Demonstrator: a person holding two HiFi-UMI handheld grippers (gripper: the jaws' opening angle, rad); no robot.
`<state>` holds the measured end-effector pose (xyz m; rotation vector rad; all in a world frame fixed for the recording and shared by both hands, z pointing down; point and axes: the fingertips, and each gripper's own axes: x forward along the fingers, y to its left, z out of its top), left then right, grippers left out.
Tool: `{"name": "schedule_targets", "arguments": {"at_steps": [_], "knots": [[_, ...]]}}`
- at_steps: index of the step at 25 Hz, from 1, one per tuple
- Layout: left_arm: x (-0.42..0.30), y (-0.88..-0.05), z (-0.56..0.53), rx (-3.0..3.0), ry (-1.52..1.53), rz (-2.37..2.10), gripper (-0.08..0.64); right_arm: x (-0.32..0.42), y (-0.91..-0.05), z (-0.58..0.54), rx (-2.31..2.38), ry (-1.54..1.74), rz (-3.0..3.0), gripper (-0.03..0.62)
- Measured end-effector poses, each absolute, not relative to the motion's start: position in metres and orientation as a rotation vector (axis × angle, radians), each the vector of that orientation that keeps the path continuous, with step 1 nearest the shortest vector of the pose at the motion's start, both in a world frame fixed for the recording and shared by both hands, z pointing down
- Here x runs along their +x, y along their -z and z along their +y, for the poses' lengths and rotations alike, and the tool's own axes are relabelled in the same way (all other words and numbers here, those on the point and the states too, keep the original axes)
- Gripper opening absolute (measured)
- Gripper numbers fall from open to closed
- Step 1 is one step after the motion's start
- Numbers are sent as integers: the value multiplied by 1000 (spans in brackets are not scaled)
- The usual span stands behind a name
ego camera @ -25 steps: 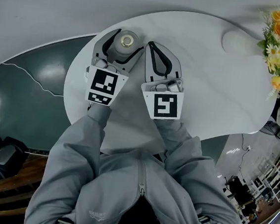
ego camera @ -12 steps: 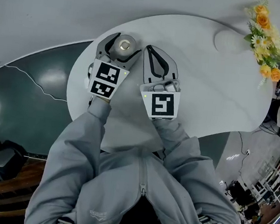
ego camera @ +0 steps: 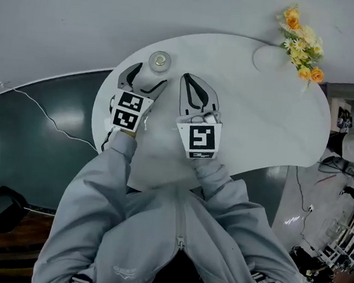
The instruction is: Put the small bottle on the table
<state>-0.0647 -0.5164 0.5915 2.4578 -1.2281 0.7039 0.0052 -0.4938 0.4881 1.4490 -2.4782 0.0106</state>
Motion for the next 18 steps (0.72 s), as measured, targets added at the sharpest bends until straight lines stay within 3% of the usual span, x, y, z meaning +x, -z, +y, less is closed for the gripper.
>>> {"name": "schedule_targets", "arguments": {"at_steps": [4,8,14,18], "knots": [[-72,-538,-493,2497,-529,-1328,360,2,-463,-469,1457,5,-2500,26],[-75,-488,-465,2556,-441,-1407,213,-1,-434,-445,1473,34,-2531,26],[-77,-414,-430,2637,-322,-1531,67,-1,-388,-417,1499,88,-2571,26],[-77,-368,-411,2651,-242,-1581,12,4,-362,-402,1516,130,-2573,26]]}}
